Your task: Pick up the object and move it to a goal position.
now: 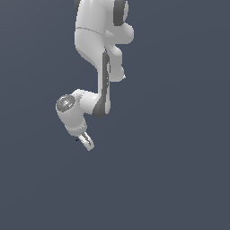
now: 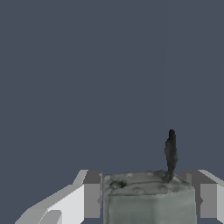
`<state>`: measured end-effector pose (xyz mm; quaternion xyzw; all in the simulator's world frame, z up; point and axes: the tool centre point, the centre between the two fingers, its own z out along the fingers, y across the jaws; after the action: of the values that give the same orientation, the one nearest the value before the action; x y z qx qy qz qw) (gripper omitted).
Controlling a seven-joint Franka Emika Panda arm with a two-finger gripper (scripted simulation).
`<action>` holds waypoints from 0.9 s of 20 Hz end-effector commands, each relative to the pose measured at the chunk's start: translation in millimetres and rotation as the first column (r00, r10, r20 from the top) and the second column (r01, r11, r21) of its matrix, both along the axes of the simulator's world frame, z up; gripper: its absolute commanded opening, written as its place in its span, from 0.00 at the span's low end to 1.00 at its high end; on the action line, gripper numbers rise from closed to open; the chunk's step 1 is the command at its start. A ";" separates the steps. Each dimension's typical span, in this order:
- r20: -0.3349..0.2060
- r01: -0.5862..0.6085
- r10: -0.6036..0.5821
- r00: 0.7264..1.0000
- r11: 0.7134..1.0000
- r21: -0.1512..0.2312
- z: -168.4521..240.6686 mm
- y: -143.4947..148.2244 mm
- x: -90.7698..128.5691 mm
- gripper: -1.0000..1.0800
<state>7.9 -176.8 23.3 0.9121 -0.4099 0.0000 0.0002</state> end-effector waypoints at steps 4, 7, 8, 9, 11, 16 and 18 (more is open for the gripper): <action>0.000 -0.001 0.001 1.000 1.000 0.000 1.9 -36.3 18.4 0.00; 0.000 -0.001 0.001 1.000 1.000 0.000 2.5 -49.7 25.4 0.00; 0.000 -0.001 0.001 1.000 1.000 0.000 2.7 -53.3 27.4 0.00; 0.000 -0.001 0.001 1.000 1.000 0.000 2.8 -56.6 29.2 0.00; 0.000 -0.001 0.001 1.000 1.000 0.000 3.0 -62.2 32.3 0.00; 0.000 -0.001 0.001 1.000 1.000 0.000 3.2 -70.7 37.1 0.00; 0.000 -0.001 0.001 1.000 1.000 0.000 3.2 -71.8 38.1 0.00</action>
<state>44.7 -247.5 26.2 0.9122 -0.4097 -0.0002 0.0001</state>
